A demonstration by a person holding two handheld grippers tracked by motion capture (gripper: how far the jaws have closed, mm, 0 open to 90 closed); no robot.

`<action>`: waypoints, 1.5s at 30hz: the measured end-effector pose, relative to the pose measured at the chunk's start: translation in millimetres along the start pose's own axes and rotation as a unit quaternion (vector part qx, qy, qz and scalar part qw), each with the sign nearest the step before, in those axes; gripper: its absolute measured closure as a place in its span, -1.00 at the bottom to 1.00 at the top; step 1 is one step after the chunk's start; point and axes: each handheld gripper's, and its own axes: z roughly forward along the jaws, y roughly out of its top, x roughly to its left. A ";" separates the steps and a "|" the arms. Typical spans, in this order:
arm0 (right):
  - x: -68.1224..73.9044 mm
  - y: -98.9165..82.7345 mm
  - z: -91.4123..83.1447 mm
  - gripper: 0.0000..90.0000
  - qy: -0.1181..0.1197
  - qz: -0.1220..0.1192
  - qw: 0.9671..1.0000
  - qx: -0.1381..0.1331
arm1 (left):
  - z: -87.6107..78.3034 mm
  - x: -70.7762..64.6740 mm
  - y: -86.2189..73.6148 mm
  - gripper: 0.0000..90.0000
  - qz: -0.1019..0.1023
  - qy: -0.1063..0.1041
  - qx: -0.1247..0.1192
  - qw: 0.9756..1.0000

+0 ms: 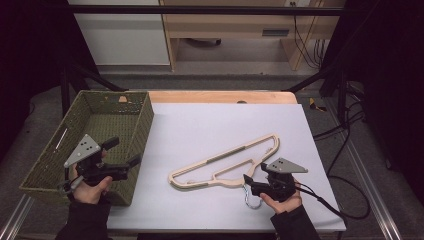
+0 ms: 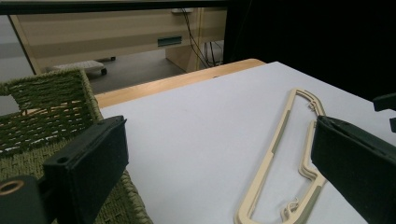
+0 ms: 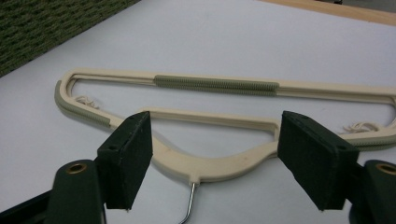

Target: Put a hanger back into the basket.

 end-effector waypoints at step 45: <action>6.5 -42.0 38.2 0.93 0.020 0.046 0.993 0.108 | 14.0 -17.9 -2.4 -0.92 0.021 -0.012 0.019 1.000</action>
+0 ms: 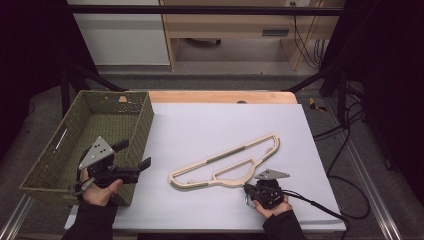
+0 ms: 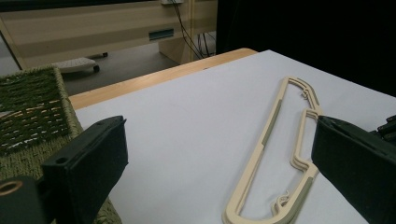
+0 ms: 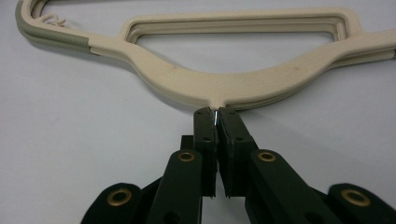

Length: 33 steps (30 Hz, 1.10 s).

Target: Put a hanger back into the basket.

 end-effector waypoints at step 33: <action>-7.7 12.1 -16.6 0.98 -0.013 0.011 1.000 -0.017 | 55.2 -68.6 -4.6 -0.85 0.057 -0.064 0.071 0.994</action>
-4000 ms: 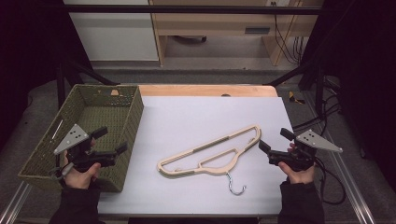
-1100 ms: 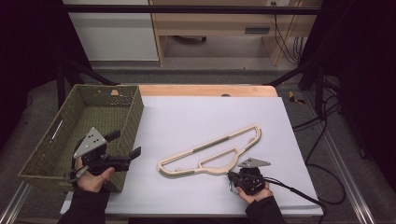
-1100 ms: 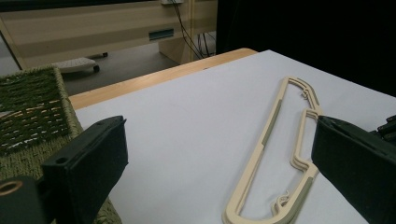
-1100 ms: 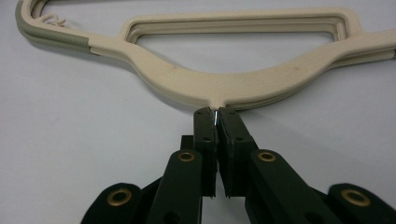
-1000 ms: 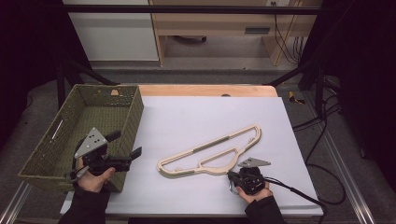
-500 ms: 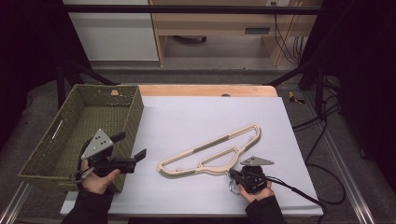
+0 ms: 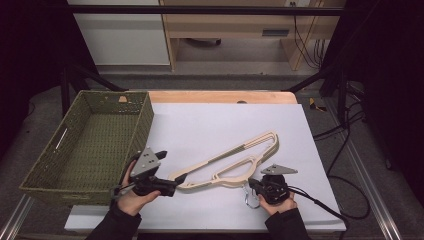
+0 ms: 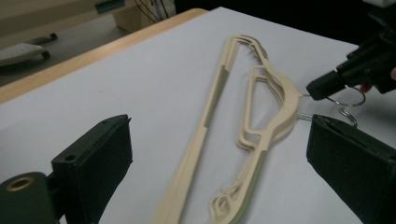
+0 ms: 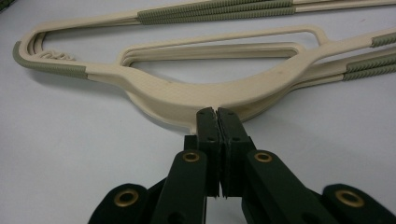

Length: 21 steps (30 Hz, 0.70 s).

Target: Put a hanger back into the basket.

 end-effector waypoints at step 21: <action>-2.8 8.2 -6.7 0.98 -0.005 -0.013 1.000 0.002 | 110.4 -56.7 11.6 -0.54 0.055 -0.088 0.086 0.991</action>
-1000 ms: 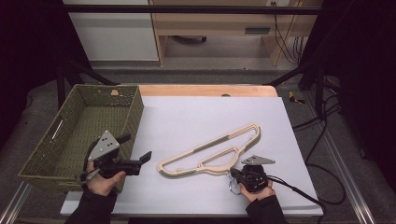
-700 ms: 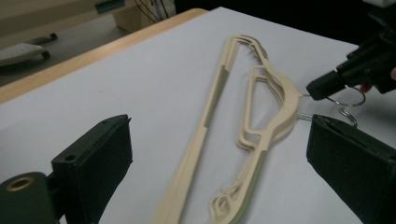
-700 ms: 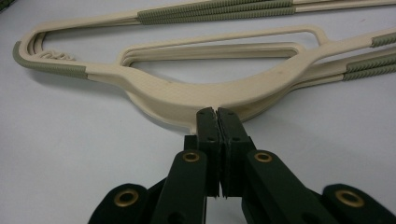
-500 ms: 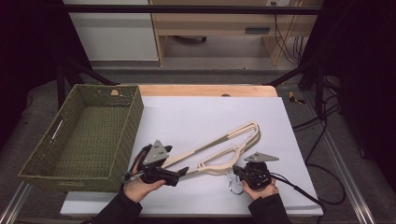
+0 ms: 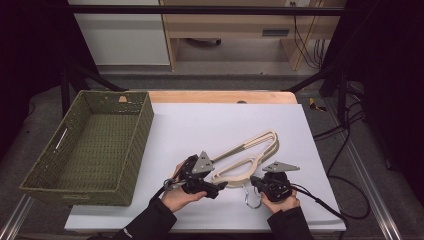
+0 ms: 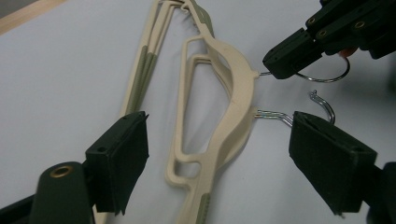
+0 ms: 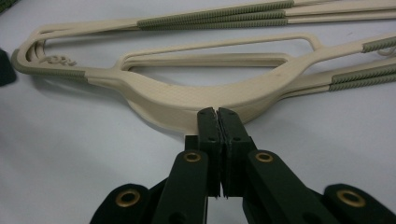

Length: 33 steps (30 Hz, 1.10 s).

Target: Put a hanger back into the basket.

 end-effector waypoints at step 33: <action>4.7 6.5 -6.9 0.98 -0.011 -0.018 1.000 0.002 | 70.3 -21.3 13.1 0.38 0.105 0.014 0.098 0.990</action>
